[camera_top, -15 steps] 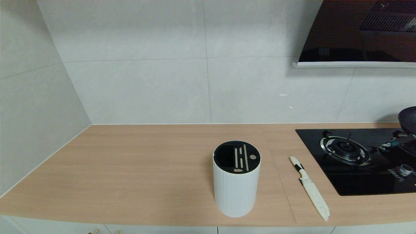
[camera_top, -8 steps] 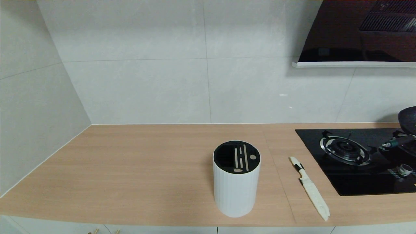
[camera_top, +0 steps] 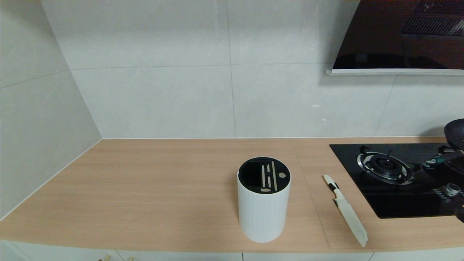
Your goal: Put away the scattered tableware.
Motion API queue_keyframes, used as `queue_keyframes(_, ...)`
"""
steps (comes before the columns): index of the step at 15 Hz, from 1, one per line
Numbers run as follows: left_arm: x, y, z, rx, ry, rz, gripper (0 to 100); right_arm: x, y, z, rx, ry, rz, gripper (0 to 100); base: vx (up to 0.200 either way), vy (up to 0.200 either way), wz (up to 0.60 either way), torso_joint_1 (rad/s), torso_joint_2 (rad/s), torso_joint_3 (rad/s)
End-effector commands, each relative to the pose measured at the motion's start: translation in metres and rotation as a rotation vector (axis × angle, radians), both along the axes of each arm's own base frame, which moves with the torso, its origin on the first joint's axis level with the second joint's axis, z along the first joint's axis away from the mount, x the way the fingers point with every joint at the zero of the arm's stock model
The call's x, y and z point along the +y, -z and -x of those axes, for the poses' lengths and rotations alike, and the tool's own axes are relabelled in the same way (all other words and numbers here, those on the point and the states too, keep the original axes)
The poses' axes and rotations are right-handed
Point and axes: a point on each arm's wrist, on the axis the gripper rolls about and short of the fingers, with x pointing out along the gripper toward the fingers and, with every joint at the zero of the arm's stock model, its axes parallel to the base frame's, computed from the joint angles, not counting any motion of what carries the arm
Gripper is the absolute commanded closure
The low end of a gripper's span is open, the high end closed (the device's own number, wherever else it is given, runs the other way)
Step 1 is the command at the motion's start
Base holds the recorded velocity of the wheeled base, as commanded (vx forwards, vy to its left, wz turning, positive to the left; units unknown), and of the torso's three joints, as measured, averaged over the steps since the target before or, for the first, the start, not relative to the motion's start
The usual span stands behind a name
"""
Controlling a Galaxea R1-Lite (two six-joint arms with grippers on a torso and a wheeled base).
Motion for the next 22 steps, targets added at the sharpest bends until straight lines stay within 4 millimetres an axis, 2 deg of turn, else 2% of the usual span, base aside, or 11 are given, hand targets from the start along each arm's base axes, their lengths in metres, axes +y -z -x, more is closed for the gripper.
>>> queue_keyframes(1, 0.0, 0.0, 0.0, 0.0, 0.0, 0.0, 0, 0.014, 0.01, -0.082, 0.242, -0.063, 0.018, 0, 0.0, 0.0, 0.0, 0.0, 0.0, 0.0)
queue_keyframes(4, 0.0, 0.0, 0.0, 0.0, 0.0, 0.0, 0, 0.022, 0.046, -0.148, 0.323, -0.06, 0.029, 0, 0.0, 0.0, 0.0, 0.0, 0.0, 0.0)
queue_keyframes(7, 0.0, 0.0, 0.0, 0.0, 0.0, 0.0, 0, 0.026, 0.087, -0.191, 0.398, -0.056, 0.036, 0, 0.0, 0.0, 0.0, 0.0, 0.0, 0.0)
queue_keyframes(8, 0.0, 0.0, 0.0, 0.0, 0.0, 0.0, 0, 0.029, 0.107, -0.206, 0.447, -0.056, 0.04, 0, 0.0, 0.0, 0.0, 0.0, 0.0, 0.0)
queue_keyframes(12, 0.0, 0.0, 0.0, 0.0, 0.0, 0.0, 0, 0.031, 0.155, -0.236, 0.452, 0.011, 0.08, 0, 0.0, 0.0, 0.0, 0.0, 0.0, 0.0)
queue_keyframes(16, 0.0, 0.0, 0.0, 0.0, 0.0, 0.0, 0, 0.032, 0.192, -0.252, 0.502, 0.022, 0.09, 0, 0.0, 0.0, 0.0, 0.0, 0.0, 0.0)
queue_keyframes(19, 0.0, 0.0, 0.0, 0.0, 0.0, 0.0, 0, 0.033, 0.212, -0.261, 0.5, 0.043, 0.098, 0, 0.0, 0.0, 0.0, 0.0, 0.0, 0.0)
queue_keyframes(22, 0.0, 0.0, 0.0, 0.0, 0.0, 0.0, 0, 0.033, 0.219, -0.266, 0.492, 0.048, 0.095, 0, 0.0, 0.0, 0.0, 0.0, 0.0, 0.0)
